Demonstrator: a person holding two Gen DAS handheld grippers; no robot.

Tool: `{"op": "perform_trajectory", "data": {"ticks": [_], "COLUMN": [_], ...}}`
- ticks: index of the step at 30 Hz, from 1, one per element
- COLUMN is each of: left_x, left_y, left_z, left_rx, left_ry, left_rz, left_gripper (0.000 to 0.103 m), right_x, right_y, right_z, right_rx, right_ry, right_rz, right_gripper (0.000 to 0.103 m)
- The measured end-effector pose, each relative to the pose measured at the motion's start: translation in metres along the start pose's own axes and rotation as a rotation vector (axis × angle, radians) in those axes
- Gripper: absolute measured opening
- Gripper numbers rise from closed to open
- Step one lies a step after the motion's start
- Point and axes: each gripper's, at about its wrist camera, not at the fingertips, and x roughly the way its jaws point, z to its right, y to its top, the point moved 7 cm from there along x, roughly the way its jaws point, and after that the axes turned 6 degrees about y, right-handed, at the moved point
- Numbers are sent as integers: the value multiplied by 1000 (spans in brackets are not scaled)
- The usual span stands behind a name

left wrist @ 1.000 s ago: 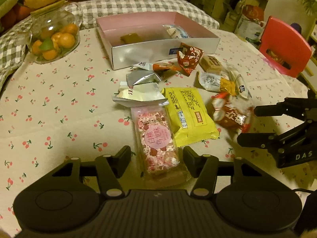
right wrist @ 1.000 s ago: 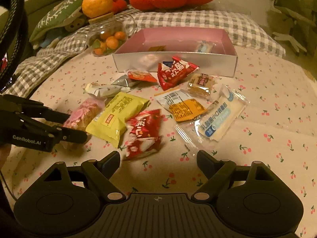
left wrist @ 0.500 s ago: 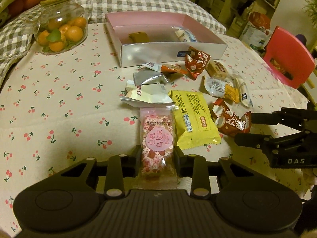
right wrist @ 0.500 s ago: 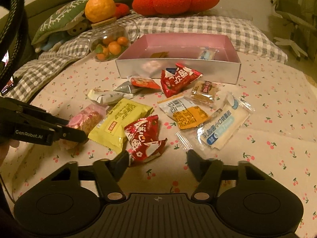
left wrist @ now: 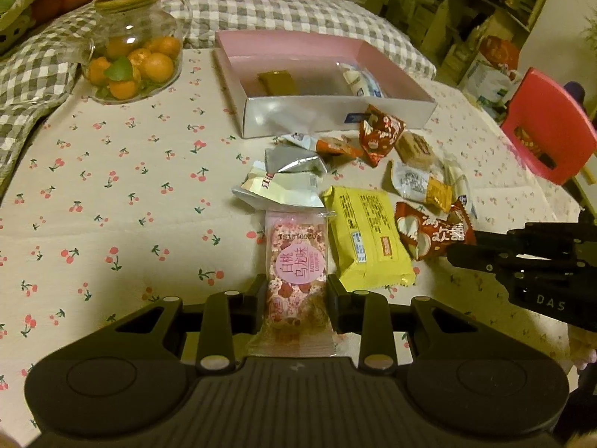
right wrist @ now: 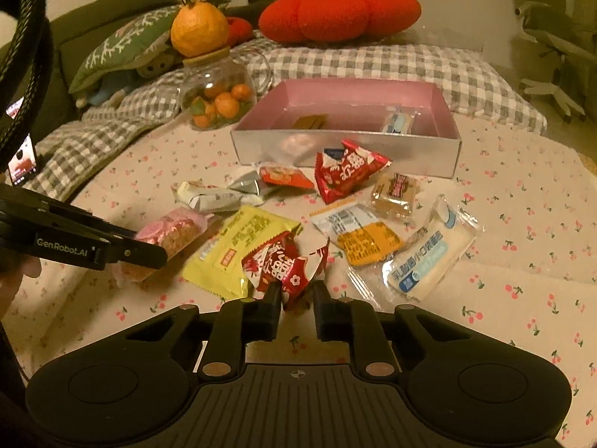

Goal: Organize snacks
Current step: 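Grasp the pink pastry with the left tool while the right tool grasps a red candy pack, then carry the pink pastry and red candy pack over the box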

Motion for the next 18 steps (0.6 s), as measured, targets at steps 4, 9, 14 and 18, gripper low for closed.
{"op": "perform_trajectory", "data": {"ticks": [4,9,14,18], "left_x": [-6,-12,-14,-11], "left_y": [3,7,8,6], "left_z": [0,1,3,6], "left_rx": [-10,-17,-17,-8], "left_ry": [-11,-25,-35,-38], "left_rz": [12,25,24,10], "left_gripper": [29,29,29,29], "right_x": [-5,-10,-11,-6], "right_y": [5,10,11,6], "right_z": [-1,-3,-1,-1], "right_rx": [7,8,20,35], "right_ry": [11,18,25,45], "right_rz": [19,37,38,6], "right_gripper": [13,11,13,29]}}
